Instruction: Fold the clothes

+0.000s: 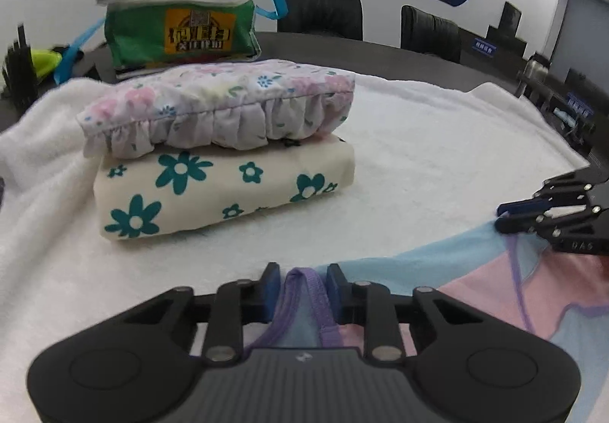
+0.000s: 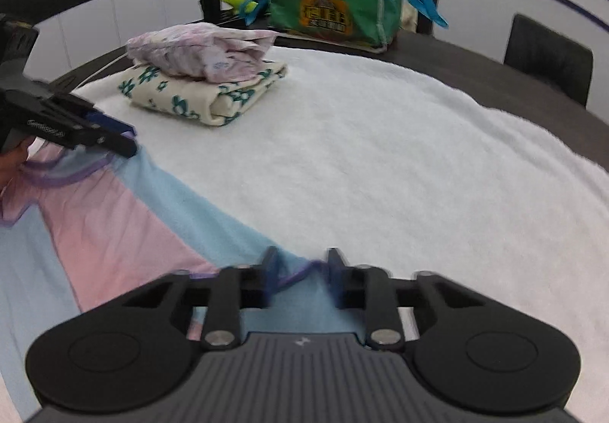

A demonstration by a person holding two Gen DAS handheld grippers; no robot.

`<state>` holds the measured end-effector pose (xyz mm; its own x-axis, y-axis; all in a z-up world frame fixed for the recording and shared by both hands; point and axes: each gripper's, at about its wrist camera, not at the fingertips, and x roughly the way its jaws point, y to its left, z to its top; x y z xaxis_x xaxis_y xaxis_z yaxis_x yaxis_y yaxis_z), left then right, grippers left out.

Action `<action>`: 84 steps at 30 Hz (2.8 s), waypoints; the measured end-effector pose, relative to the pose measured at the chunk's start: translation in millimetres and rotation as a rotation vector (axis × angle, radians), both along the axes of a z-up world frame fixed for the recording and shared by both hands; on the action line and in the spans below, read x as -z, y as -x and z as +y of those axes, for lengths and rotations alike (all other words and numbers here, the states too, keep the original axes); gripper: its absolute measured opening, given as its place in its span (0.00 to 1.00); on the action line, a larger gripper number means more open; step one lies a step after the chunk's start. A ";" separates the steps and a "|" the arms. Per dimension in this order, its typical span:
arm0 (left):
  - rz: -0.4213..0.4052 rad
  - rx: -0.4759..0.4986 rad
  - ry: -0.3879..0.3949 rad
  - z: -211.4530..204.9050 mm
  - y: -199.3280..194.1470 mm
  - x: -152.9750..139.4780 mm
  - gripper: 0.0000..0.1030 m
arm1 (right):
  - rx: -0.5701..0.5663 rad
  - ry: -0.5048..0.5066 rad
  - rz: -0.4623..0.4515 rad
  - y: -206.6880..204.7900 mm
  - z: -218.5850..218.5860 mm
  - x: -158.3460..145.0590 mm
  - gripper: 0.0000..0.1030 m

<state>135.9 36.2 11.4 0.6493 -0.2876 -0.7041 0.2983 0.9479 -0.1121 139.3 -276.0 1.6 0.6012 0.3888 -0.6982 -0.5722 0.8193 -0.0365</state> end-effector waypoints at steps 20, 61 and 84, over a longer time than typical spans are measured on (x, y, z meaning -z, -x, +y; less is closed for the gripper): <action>-0.201 0.017 -0.031 -0.6 100.5 -44.3 0.03 | -0.008 0.055 -0.259 98.3 4.4 -39.8 0.06; -0.172 -0.141 0.111 -3.6 177.5 -29.3 0.38 | 0.172 -0.039 -0.178 168.8 24.5 -16.1 0.34; -0.152 -0.095 0.040 -43.1 141.4 7.9 0.50 | 0.572 -0.357 -0.096 143.9 -94.7 -20.5 0.45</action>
<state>-5.4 -6.9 3.5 0.7728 -0.2455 -0.5853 0.2241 0.9683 -0.1104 -4.6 -370.7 22.1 0.8337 0.1876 -0.5194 -0.0530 0.9634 0.2628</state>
